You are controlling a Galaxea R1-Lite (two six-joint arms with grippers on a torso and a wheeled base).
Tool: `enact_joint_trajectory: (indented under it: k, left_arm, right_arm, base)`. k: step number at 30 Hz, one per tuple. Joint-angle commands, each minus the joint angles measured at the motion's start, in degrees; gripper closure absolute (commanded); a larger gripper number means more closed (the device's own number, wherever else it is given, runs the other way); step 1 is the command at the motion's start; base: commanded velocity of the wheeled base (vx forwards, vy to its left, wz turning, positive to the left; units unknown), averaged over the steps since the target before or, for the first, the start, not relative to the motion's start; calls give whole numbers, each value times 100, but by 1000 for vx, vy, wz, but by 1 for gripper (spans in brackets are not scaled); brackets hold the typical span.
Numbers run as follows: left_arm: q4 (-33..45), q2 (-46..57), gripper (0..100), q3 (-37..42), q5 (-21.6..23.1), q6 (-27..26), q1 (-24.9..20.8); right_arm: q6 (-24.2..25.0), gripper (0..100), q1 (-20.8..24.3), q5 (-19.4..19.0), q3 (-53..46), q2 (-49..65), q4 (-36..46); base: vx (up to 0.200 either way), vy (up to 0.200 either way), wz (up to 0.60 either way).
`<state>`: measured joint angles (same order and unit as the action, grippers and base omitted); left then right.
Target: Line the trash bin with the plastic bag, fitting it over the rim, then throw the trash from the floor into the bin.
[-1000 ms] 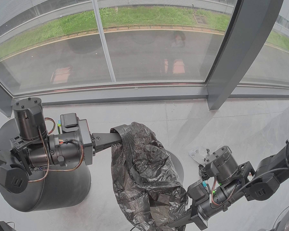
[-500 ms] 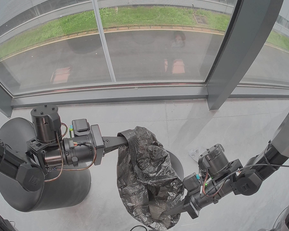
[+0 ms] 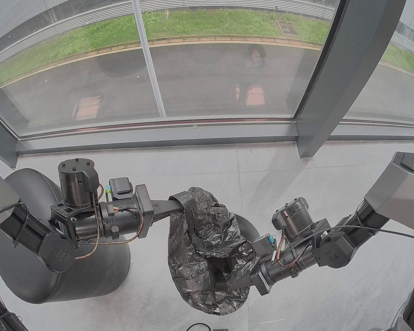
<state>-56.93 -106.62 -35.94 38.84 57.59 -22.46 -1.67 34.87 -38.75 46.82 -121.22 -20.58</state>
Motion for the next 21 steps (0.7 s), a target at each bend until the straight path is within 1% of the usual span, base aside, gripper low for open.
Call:
enact_joint_trajectory:
  k: [1,6,7,8,12,21]
  left_arm:
    - [-2,-245,100,-62,1,-2,13]
    - [-20,-483,100,-159,-8,-55,13]
    - [-20,-483,100,-159,-8,-55,13]
    - [-73,-535,100,-177,1,-99,22]
    - [-301,-553,100,-159,10,-107,66]
    - [-310,-527,100,-186,1,-116,83]
  right_arm:
    - [0,100,-15,70,222,-288,1]
    - [9,100,-41,325,521,-525,1]
    - [9,100,-41,325,521,-525,1]
    - [9,100,-59,430,600,-587,-8]
    - [18,100,-94,579,688,-648,-78]
    - [0,100,-217,606,767,-648,-87]
  base:
    - [0,0,0]
    - [0,0,0]
    - [0,0,0]
    - [0,0,0]
    - [0,0,0]
    - [0,0,0]
